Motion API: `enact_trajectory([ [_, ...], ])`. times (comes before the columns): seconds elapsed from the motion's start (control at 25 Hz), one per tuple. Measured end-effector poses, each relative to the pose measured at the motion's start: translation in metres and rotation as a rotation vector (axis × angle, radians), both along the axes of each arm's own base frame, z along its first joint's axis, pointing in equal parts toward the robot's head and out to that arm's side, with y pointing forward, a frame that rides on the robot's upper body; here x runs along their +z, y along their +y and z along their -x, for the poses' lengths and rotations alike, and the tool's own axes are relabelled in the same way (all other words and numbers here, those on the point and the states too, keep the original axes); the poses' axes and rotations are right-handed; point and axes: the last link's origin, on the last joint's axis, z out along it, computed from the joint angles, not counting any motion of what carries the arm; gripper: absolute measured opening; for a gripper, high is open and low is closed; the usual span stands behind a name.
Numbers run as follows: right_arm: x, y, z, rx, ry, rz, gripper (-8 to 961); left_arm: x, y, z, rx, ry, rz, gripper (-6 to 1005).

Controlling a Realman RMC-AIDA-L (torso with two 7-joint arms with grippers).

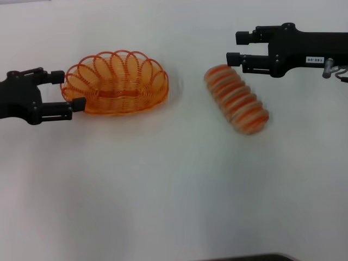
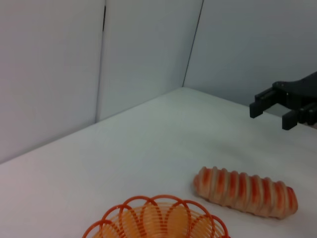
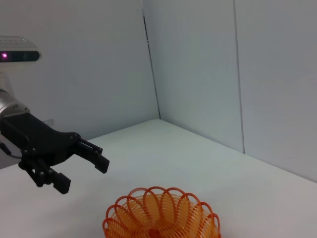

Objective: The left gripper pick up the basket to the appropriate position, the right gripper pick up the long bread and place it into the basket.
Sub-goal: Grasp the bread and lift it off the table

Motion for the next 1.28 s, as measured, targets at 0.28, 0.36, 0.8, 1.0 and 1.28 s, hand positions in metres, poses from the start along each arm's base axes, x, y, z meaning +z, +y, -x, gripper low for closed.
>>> enact_trajectory([
  [0.28,0.001,0.000,0.000,-0.009,-0.007,0.018,620,-0.002,0.002,0.000,0.003,0.010,0.017,873],
  [0.36,0.001,0.000,0.000,-0.010,-0.010,0.022,620,-0.001,0.002,0.002,0.007,0.020,0.018,873],
  [0.8,0.016,0.009,0.024,-0.044,-0.049,0.132,621,-0.002,0.005,0.005,0.026,0.064,0.039,872],
  [1.0,0.036,0.021,0.045,-0.097,-0.041,0.208,621,-0.003,0.005,0.005,0.028,0.067,0.043,872],
  [1.28,0.037,0.047,0.070,-0.291,-0.185,0.273,621,-0.002,0.005,0.005,0.030,0.065,0.041,873],
])
